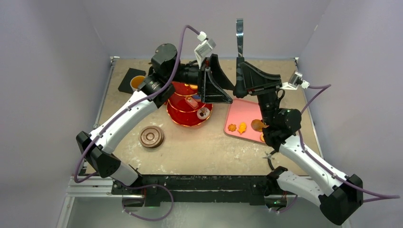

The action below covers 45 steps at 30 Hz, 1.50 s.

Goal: Serve the afternoon tea
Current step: Adjust the clamp.

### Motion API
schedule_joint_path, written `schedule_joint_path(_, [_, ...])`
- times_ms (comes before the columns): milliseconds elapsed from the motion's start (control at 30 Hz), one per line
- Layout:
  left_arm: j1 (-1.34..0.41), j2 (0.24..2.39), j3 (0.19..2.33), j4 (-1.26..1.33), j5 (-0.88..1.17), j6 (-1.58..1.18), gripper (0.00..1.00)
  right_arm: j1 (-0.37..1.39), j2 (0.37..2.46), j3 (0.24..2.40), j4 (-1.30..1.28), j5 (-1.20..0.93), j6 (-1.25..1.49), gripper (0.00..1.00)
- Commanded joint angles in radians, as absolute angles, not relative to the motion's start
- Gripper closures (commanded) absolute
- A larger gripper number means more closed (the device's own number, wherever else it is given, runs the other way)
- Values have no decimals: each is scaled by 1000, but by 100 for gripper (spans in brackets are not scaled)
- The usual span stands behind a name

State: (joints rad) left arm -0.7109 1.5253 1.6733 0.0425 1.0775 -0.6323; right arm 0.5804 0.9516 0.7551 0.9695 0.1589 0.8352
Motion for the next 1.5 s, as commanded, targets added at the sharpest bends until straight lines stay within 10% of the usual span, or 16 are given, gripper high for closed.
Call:
schedule_joint_path(0, [-719, 1530, 1687, 121, 1095, -680, 29, 578, 963, 807, 1077, 127, 859, 56])
schedule_joint_path(1467, [-683, 1536, 1652, 128, 1125, -687, 34, 577, 1036, 842, 1144, 96, 876, 56])
